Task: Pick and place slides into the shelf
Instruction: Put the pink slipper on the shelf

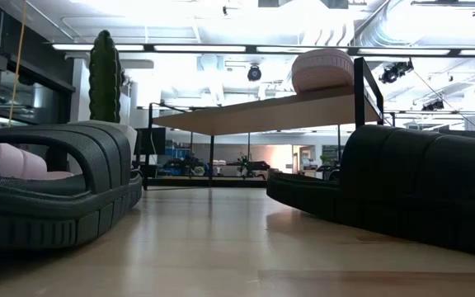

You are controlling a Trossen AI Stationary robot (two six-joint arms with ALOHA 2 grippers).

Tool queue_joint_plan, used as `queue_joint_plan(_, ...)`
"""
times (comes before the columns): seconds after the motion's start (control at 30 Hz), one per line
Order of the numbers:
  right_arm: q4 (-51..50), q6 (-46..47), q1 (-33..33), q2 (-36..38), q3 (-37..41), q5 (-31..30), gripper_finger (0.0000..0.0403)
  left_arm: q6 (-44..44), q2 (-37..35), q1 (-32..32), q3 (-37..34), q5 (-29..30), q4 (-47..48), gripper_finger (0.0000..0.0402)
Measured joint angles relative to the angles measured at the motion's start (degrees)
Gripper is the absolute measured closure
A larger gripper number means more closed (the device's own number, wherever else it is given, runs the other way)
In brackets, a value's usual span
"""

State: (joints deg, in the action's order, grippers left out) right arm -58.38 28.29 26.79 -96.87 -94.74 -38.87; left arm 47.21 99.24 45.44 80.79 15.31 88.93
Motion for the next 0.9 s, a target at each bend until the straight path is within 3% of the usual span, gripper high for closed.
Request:
queue_joint_plan(0.4,0.2,-4.3,-1.3,-5.2,0.0,3.4,0.0210,6.4,5.5,1.1,0.0,8.6,-3.8,0.0401)
queue_joint_plan(0.9,0.2,-3.7,-1.4,-5.2,0.0,2.4,0.0210,14.0,9.9,3.7,0.1,8.7,-5.3,0.0401)
